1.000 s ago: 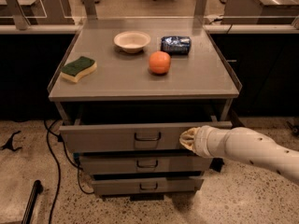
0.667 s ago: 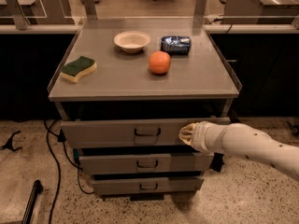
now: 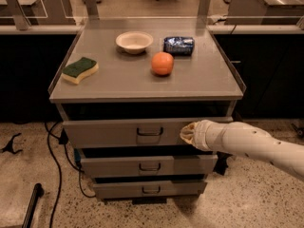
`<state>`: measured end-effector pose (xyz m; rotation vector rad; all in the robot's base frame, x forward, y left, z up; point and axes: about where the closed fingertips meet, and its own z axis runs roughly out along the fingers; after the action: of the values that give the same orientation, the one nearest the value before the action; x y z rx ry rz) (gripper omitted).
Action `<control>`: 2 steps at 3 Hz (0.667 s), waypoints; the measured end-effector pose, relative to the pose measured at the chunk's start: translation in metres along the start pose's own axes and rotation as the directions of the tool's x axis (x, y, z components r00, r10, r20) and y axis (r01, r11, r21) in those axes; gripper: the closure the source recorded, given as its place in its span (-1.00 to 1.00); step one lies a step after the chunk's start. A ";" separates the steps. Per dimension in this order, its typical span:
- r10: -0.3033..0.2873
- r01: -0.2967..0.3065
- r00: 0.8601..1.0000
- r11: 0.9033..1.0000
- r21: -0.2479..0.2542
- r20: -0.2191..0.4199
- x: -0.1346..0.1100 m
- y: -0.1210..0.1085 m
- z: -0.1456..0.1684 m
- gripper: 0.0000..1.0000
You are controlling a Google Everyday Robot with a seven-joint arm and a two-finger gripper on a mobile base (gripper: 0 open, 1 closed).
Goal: Close top drawer
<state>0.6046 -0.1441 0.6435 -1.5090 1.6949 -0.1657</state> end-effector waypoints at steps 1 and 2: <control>0.018 -0.017 1.000 0.996 -0.088 0.008 -0.003 0.005 -0.004 1.00; 0.057 -0.051 0.998 0.976 -0.214 0.024 -0.003 0.026 -0.022 1.00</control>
Offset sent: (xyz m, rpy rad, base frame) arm -0.0968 -0.0015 -0.0072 0.0664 0.4441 0.2002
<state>0.5701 -0.1435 0.6438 -1.6095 1.7723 0.0700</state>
